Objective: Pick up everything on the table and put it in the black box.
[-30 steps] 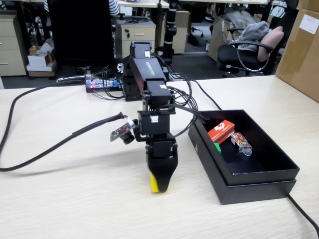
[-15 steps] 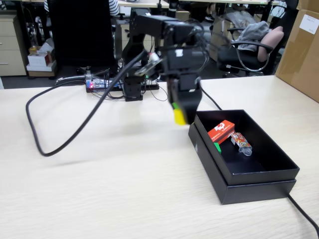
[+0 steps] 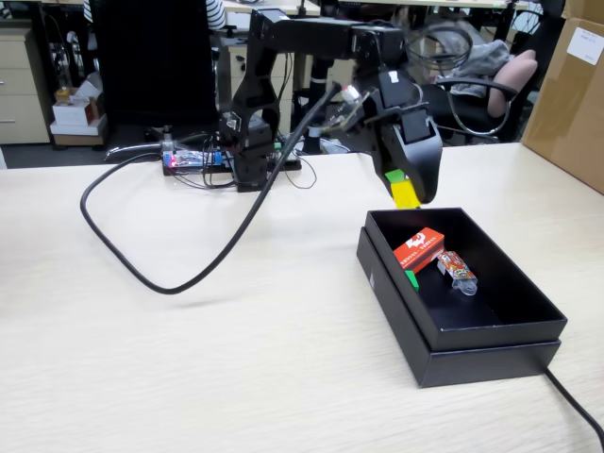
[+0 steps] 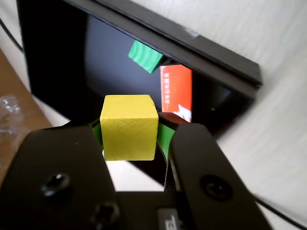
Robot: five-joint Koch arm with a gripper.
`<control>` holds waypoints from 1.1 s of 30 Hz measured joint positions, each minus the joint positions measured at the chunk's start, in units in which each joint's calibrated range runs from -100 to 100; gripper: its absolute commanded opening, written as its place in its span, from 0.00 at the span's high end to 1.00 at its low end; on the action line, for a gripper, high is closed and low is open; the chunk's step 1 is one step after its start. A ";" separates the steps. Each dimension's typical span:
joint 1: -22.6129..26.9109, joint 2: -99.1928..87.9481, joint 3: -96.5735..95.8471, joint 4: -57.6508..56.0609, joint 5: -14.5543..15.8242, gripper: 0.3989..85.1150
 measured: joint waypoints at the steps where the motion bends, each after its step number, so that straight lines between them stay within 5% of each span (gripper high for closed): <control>1: 0.00 1.77 -0.55 1.64 -0.05 0.91; 8: -0.15 6.59 -6.21 8.55 -0.73 0.88; 9: -0.20 6.59 -6.58 8.72 -0.73 0.76; 11: -0.34 6.59 -6.58 8.80 -0.73 0.68; 27: -1.42 -3.04 -8.13 8.88 -1.22 0.58; 33: -5.52 -10.89 -10.78 8.88 -2.25 0.46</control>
